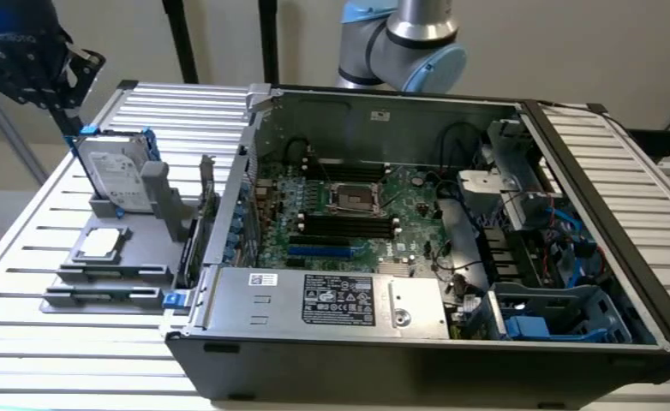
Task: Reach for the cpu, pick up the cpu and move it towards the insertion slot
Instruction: 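Pick up the cpu and move it towards the insertion slot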
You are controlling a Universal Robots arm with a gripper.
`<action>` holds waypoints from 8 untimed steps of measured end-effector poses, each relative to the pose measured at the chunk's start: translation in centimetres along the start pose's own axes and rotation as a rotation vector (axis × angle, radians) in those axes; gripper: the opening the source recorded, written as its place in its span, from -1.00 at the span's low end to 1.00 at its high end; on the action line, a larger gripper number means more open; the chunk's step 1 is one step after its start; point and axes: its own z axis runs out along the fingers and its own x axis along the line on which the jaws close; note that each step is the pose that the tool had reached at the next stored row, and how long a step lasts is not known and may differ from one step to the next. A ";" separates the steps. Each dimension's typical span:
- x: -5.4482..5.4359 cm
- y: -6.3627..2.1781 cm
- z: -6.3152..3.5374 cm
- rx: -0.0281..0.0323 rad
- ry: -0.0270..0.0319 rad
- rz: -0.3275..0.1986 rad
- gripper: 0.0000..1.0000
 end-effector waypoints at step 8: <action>2.1 -0.91 0.84 0.0011 0.0115 0.000 -0.79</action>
